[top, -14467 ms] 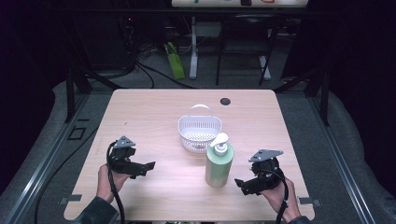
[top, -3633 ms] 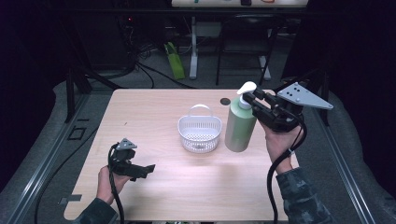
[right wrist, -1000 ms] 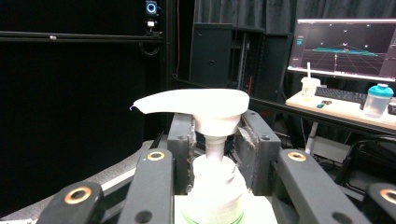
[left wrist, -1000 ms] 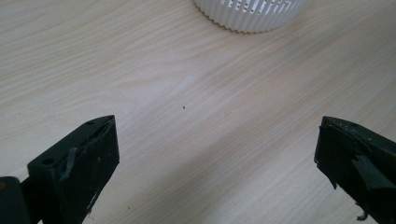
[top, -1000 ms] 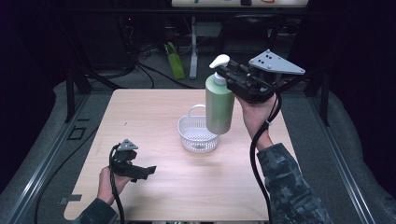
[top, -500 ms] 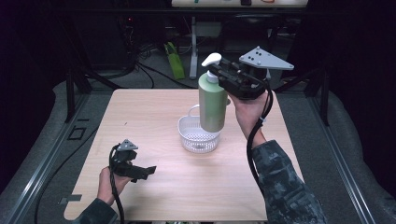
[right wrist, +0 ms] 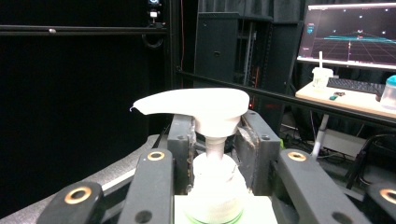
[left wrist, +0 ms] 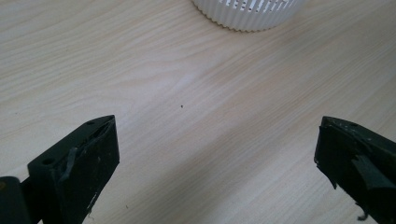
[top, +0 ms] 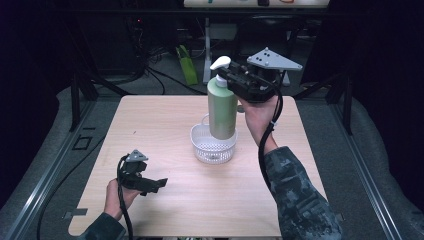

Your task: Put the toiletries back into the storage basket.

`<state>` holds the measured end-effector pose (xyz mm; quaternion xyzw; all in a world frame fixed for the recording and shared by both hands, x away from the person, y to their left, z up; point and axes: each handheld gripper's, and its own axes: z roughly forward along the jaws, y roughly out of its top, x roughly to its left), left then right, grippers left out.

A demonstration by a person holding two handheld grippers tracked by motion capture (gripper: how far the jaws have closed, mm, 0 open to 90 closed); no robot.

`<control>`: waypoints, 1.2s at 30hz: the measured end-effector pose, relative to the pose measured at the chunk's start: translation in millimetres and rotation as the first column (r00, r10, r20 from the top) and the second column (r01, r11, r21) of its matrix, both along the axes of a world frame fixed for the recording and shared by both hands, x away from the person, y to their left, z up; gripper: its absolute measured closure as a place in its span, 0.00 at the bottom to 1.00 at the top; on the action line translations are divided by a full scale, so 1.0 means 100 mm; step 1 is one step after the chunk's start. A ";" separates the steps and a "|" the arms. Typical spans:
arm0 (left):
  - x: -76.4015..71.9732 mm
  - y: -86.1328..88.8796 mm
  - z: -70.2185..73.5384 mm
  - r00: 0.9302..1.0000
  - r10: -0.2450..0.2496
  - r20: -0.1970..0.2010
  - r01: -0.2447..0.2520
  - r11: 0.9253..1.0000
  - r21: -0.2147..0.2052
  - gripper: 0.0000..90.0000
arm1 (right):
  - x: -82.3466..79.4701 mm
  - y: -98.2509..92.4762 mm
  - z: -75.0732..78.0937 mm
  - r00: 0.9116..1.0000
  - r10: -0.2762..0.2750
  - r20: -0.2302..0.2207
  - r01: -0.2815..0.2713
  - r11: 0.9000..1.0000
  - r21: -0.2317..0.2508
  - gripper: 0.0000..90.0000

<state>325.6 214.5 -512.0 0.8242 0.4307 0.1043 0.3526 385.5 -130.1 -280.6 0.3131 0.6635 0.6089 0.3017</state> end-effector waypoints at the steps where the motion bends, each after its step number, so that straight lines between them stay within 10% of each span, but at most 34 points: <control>1: 0.00 -0.01 0.00 1.000 -0.002 -0.002 0.002 1.000 0.000 0.00 | 0.02 0.01 -0.01 1.000 -0.001 -0.001 0.001 1.000 0.003 0.76; 36: 0.01 -0.06 0.00 0.999 -0.033 0.001 0.033 0.999 0.012 0.00 | 0.27 0.12 -0.36 0.997 -0.012 -0.077 0.010 1.000 -0.021 0.76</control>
